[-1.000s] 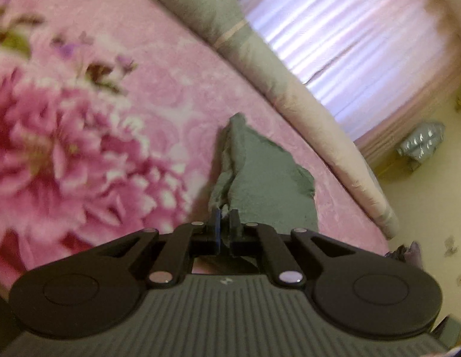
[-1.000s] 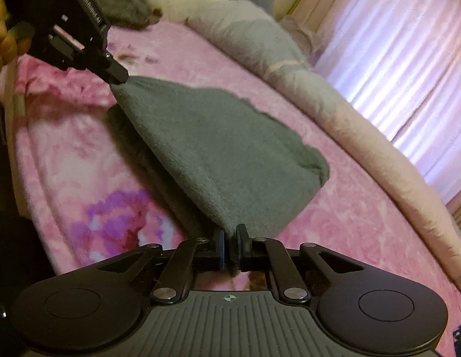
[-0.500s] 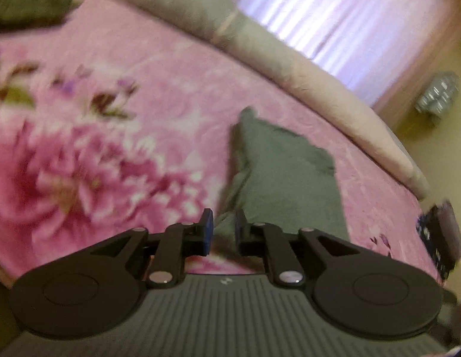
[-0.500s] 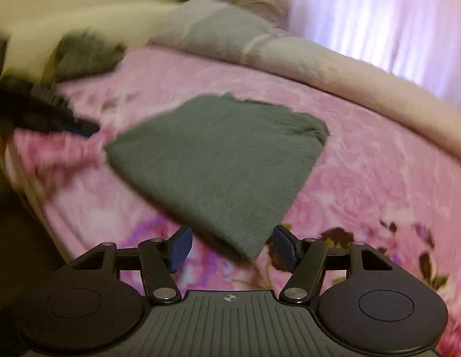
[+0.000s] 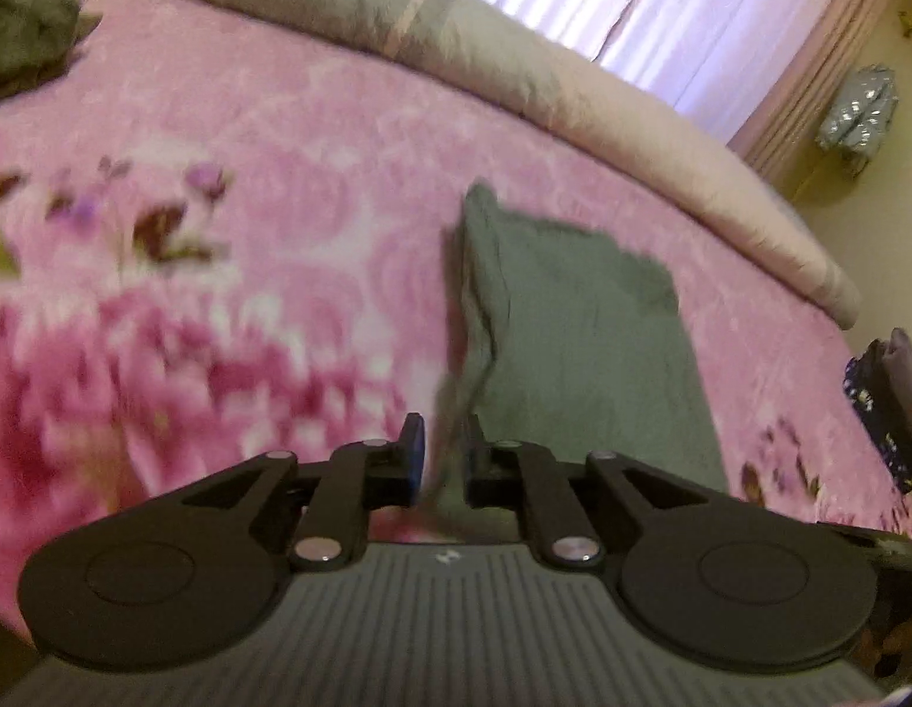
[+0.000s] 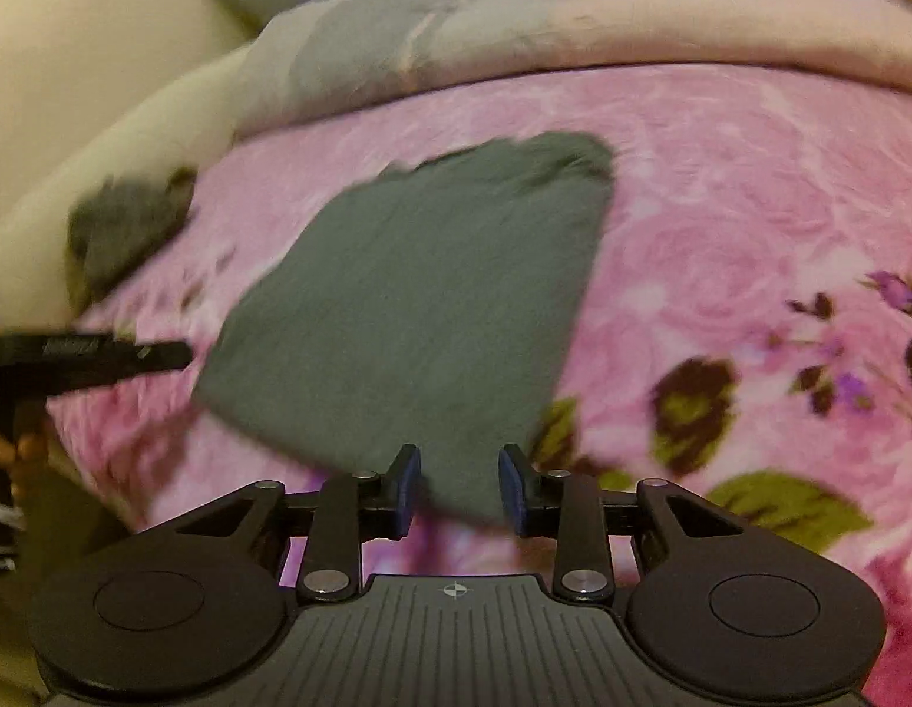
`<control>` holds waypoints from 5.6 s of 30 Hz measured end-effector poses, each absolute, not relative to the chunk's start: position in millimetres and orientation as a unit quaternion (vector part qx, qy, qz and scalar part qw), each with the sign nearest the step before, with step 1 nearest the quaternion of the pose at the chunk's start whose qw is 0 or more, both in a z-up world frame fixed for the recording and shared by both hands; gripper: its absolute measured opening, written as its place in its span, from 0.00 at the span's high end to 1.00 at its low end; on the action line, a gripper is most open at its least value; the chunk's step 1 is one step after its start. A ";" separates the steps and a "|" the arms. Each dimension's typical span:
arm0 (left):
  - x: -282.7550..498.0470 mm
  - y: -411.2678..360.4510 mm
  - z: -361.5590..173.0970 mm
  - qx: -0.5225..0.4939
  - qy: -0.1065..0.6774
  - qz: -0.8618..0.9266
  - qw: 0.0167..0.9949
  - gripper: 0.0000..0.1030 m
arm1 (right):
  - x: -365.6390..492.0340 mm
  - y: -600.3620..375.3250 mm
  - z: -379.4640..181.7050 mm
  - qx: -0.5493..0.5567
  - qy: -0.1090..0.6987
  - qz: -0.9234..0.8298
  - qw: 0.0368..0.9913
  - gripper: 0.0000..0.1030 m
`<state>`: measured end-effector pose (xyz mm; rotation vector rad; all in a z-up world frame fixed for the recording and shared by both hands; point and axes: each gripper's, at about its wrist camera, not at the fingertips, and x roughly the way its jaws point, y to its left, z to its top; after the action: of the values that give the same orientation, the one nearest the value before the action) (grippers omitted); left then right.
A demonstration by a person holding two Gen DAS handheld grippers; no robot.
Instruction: Fold clothes
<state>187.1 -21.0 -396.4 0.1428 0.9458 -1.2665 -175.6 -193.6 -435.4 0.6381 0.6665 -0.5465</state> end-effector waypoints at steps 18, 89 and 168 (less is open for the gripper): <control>261.9 -209.4 -453.7 -0.003 0.459 -0.643 0.613 1.00 | -128.4 -400.4 -487.9 0.442 0.199 -0.268 0.833 0.84; 172.5 4.6 -469.3 -0.201 0.587 -0.414 0.666 0.95 | -215.1 -220.8 -507.7 0.650 0.189 -0.256 0.690 0.91; 275.3 -41.2 -472.5 -0.119 0.564 -0.560 0.595 0.96 | -111.1 -378.1 -494.2 0.469 0.300 -0.078 0.827 0.93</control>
<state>275.3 -41.2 -472.5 -0.2771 1.3091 -1.3015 -111.1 -378.1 -494.2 0.9955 0.6365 -0.1657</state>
